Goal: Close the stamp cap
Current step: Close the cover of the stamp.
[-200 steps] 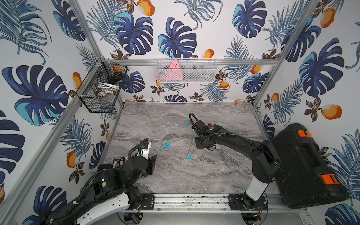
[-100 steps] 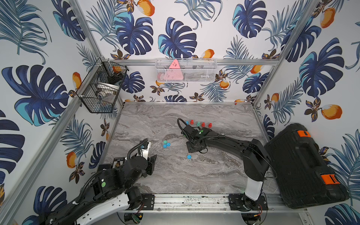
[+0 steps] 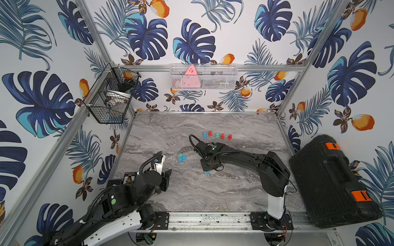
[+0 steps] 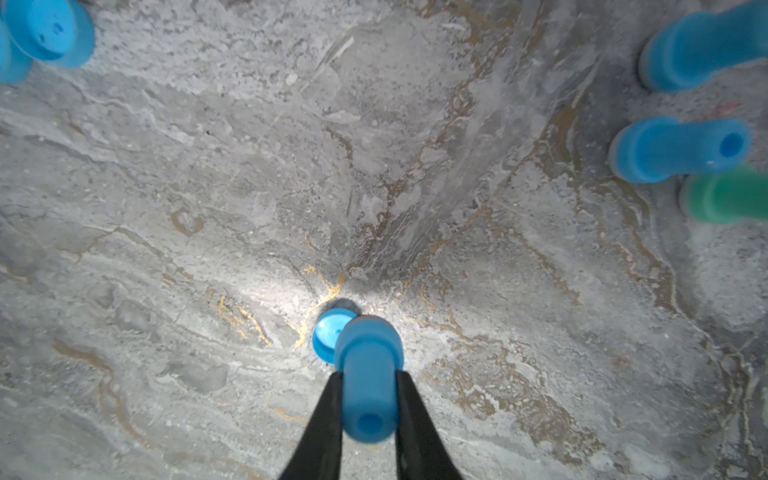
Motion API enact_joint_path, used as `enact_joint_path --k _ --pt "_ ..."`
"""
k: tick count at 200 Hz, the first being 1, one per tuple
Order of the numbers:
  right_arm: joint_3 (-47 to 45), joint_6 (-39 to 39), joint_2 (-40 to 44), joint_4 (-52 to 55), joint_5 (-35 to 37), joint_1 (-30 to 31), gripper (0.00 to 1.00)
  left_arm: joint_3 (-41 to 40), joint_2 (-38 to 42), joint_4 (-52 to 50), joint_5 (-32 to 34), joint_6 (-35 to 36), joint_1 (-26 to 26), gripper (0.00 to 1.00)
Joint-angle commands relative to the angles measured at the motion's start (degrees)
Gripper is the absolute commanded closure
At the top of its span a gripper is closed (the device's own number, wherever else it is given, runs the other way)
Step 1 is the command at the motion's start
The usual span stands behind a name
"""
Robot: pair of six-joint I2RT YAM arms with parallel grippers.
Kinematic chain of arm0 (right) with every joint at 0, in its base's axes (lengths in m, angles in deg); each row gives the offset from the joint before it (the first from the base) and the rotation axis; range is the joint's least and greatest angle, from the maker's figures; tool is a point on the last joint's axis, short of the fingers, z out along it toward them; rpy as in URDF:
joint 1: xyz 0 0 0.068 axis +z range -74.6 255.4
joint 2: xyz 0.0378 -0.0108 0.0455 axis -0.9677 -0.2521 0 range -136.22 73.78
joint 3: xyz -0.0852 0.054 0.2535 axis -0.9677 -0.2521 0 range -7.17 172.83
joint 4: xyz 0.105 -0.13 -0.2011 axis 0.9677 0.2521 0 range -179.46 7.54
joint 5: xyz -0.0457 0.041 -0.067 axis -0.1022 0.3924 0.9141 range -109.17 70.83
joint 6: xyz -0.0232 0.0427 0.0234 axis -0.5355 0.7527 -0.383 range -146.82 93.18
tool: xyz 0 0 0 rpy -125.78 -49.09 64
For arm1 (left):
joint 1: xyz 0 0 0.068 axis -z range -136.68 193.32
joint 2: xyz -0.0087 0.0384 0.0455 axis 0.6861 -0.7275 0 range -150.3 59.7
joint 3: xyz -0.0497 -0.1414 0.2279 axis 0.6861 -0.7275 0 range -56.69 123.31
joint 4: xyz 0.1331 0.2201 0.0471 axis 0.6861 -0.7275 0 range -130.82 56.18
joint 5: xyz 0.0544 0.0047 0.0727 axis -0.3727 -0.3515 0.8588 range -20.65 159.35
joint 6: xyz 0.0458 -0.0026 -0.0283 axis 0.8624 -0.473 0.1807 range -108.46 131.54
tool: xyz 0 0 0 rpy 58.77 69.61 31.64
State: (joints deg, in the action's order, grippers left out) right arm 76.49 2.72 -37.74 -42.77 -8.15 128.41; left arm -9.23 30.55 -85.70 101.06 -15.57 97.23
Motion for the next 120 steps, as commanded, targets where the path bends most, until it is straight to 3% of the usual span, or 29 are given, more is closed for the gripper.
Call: enact_joint_path --k 1,120 --pt "-0.1 1.1 -0.4 -0.6 -0.6 0.4 0.78 0.0 0.0 0.4 0.6 0.0 0.0 0.48" --pt "-1.7 2.8 -1.1 -2.0 -0.9 2.5 0.78 -0.1 0.4 0.3 0.7 0.0 0.0 0.48"
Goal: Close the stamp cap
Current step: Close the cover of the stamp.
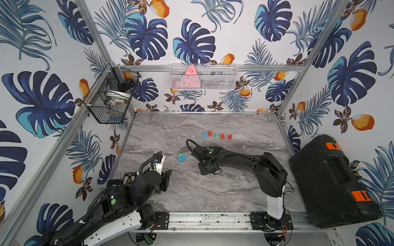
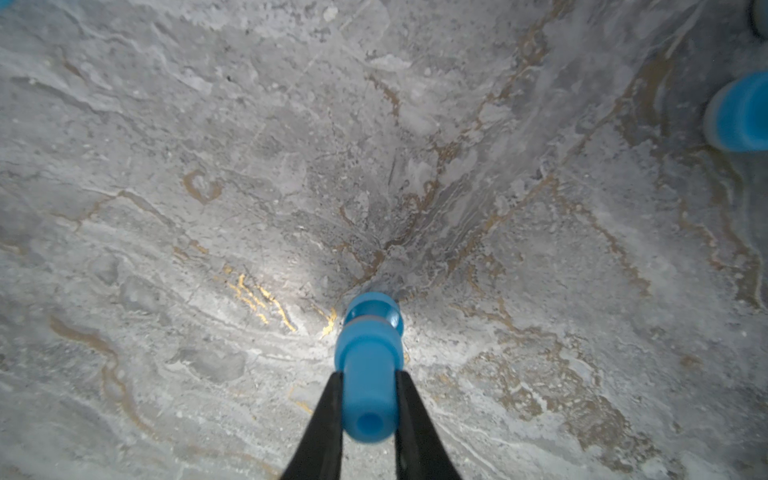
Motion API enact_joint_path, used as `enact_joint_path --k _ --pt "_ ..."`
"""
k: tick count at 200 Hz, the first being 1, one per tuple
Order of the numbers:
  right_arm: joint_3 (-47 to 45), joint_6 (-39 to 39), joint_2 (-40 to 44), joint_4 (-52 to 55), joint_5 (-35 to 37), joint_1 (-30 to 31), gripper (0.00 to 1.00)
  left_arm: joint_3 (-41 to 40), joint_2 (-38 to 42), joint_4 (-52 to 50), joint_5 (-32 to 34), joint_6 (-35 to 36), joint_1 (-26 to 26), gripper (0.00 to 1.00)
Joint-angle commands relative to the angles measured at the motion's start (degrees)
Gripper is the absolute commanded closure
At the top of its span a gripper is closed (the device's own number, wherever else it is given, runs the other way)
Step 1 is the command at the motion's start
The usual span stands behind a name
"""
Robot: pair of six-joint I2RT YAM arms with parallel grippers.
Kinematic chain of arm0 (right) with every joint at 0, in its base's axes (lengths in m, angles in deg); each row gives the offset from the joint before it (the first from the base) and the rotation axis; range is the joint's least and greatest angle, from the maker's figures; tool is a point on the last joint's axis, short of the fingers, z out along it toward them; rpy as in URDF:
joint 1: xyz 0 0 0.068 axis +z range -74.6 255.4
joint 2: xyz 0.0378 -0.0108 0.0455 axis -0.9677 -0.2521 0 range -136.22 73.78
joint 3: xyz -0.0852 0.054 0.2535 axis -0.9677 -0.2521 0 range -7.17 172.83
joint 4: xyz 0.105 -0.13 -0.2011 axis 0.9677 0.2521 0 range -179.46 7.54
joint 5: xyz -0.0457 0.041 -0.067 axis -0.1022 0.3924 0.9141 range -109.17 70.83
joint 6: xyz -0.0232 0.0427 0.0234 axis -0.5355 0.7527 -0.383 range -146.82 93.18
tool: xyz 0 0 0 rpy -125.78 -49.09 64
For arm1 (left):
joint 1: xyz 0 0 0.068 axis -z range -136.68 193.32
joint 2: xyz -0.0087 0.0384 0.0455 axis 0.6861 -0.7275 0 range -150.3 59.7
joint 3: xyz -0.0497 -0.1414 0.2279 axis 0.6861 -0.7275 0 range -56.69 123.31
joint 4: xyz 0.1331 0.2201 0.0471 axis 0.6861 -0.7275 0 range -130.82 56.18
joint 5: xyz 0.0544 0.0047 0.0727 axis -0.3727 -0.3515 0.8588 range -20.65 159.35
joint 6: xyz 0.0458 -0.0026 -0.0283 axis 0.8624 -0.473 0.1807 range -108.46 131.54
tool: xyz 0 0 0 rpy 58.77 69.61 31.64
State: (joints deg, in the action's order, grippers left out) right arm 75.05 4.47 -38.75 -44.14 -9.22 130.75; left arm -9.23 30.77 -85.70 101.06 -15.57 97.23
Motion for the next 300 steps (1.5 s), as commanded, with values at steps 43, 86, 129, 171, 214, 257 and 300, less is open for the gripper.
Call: enact_joint_path --k 43,86,129,171,214,257,300 --pt "-1.3 1.4 0.3 -0.9 0.6 0.2 0.78 0.1 0.4 0.3 0.7 0.0 -0.1 0.48" --pt "-1.1 1.2 0.6 -0.7 0.7 0.2 0.78 0.1 0.4 0.2 0.8 -0.1 -0.1 0.48" --pt "0.2 0.7 0.6 -0.1 1.2 0.2 0.78 0.1 0.3 0.2 0.9 -0.1 0.0 0.48" --pt "0.8 0.4 -0.5 -0.2 1.4 0.2 0.78 0.0 0.4 0.1 0.9 -0.1 -0.1 0.48" --pt "0.7 0.4 -1.0 -0.1 1.9 0.1 0.79 0.0 0.3 0.2 0.9 -0.1 0.0 0.48" --pt "0.3 0.4 -0.4 -0.1 2.4 -0.1 0.79 0.1 0.3 0.2 0.9 -0.1 0.0 0.48" --pt "-0.3 0.6 -0.4 -0.5 2.0 -0.2 0.79 0.0 0.3 0.1 0.9 -0.1 0.0 0.48"
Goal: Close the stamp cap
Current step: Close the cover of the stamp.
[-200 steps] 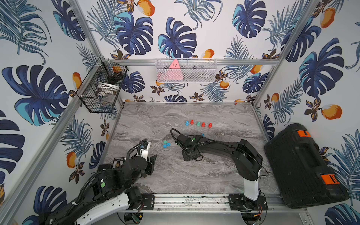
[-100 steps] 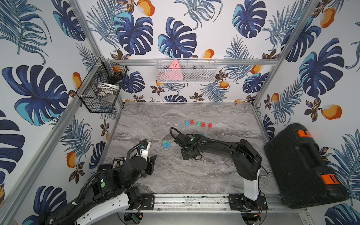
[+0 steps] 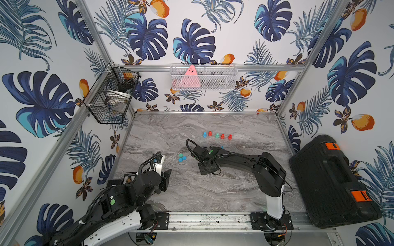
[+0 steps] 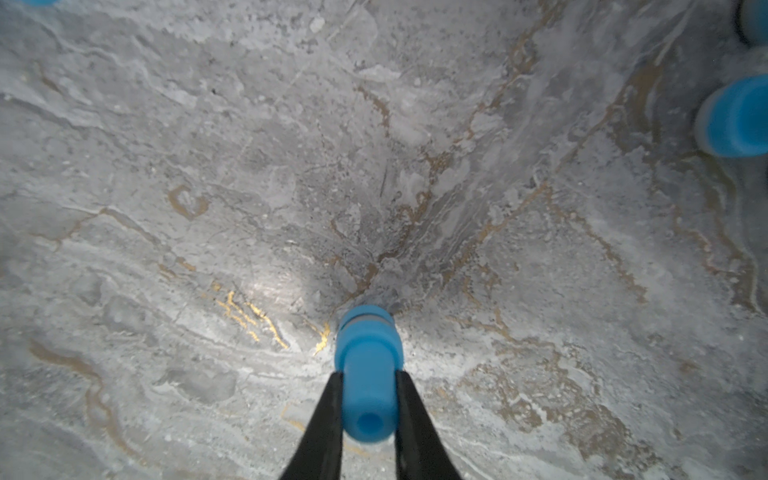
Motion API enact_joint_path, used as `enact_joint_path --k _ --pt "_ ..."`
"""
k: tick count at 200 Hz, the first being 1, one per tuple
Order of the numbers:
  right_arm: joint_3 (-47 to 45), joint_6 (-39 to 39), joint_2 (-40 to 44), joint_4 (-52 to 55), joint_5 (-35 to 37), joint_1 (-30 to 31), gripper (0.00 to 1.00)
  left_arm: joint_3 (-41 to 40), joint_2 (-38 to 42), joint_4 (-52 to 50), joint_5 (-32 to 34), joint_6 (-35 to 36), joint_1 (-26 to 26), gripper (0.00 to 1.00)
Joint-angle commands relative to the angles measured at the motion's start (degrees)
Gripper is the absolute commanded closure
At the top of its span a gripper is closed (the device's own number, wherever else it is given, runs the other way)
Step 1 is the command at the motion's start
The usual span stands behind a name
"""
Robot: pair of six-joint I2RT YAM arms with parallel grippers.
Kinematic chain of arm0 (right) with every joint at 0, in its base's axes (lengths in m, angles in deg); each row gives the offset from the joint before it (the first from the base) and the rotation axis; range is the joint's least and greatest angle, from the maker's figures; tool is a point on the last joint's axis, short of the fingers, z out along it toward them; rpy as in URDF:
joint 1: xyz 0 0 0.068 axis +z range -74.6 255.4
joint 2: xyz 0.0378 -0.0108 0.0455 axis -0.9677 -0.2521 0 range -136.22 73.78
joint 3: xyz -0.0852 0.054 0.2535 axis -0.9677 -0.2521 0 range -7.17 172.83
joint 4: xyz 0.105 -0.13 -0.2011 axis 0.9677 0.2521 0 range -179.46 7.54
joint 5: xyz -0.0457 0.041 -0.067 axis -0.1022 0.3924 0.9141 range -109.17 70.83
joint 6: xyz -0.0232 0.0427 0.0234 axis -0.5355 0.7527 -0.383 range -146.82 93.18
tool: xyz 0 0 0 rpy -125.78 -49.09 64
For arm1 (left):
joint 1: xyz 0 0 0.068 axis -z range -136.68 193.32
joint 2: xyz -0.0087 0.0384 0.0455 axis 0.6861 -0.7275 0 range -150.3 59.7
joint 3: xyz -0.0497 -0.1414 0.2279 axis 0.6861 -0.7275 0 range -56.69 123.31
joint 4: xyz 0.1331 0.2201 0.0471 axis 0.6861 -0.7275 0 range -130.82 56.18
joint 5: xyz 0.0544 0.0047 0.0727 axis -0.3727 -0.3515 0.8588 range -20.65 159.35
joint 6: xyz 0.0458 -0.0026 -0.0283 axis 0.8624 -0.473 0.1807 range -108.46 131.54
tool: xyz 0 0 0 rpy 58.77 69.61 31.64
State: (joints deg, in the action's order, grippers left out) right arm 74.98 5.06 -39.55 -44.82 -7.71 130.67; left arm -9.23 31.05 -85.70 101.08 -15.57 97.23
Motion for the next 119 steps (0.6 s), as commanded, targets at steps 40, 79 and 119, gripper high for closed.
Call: enact_joint_path --k 40,79,119 --pt "-0.7 -0.1 0.1 -0.3 0.2 -0.1 0.79 0.0 0.1 0.2 0.9 -0.1 0.0 0.48" --pt "-0.5 0.2 -0.1 -0.4 -0.6 -0.1 0.79 0.0 0.2 0.2 1.0 -0.2 0.0 0.48" --pt "-0.7 0.8 0.9 -0.2 -1.1 0.1 0.79 -0.1 0.1 0.2 0.9 -0.1 0.0 0.48"
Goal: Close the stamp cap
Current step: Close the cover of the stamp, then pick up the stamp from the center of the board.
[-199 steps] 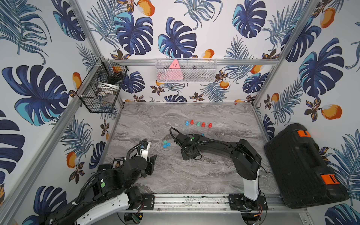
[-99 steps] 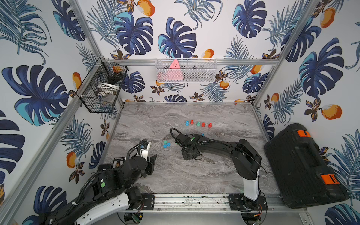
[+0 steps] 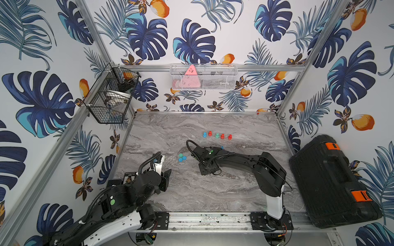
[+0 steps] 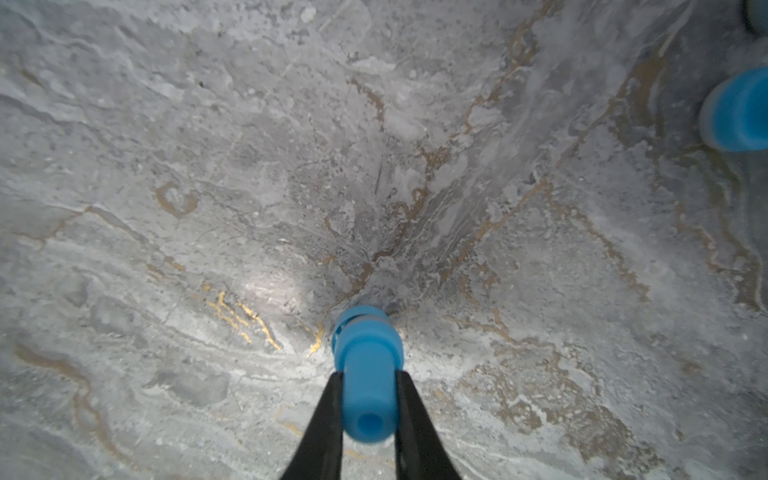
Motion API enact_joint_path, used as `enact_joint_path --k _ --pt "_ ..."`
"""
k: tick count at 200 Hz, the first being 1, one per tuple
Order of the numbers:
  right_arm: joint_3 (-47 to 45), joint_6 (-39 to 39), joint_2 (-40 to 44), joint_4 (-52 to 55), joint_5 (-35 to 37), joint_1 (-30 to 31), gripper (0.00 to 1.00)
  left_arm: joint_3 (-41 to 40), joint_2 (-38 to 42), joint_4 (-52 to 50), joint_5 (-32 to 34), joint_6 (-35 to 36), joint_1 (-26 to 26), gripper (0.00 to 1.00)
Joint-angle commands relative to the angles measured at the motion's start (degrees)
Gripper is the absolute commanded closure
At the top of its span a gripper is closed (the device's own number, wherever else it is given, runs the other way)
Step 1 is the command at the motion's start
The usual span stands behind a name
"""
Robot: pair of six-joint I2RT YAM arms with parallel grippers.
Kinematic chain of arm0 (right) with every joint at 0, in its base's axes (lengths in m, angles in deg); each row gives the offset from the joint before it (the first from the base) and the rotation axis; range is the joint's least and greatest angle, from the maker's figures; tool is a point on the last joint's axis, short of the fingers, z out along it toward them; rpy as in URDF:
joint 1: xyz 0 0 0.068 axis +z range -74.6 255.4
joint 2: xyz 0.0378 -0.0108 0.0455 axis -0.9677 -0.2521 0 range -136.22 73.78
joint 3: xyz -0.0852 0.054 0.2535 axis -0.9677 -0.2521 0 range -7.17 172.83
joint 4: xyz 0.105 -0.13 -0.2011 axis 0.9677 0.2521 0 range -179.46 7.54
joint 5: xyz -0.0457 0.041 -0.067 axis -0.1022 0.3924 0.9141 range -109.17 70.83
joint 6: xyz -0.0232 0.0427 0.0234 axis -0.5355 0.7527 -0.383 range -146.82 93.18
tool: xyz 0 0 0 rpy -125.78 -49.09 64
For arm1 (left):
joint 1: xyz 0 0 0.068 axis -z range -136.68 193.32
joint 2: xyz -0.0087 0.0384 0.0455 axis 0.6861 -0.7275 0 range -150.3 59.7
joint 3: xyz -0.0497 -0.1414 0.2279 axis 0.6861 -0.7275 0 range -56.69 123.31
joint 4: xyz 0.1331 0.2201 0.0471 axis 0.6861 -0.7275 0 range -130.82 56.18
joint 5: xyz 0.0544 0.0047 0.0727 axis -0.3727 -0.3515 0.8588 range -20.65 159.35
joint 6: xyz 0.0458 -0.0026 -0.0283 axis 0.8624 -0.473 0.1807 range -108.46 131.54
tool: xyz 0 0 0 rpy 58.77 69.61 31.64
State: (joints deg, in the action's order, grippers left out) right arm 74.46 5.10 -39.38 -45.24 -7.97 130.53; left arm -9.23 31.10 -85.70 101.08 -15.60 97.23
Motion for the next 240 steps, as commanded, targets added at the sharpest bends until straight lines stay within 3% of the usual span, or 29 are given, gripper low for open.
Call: enact_joint_path --k 1,167,240 --pt "-0.2 0.8 0.8 0.2 -0.9 0.3 0.79 -0.1 0.1 0.2 0.9 -0.1 0.0 0.48" --pt "-1.6 0.8 -2.4 -0.6 -2.5 0.8 0.78 -0.1 0.0 0.3 0.8 0.0 0.0 0.48" --pt "4.4 -2.2 -6.8 1.2 -2.1 -2.1 0.78 -0.1 -0.1 0.3 0.7 0.0 0.0 0.48"
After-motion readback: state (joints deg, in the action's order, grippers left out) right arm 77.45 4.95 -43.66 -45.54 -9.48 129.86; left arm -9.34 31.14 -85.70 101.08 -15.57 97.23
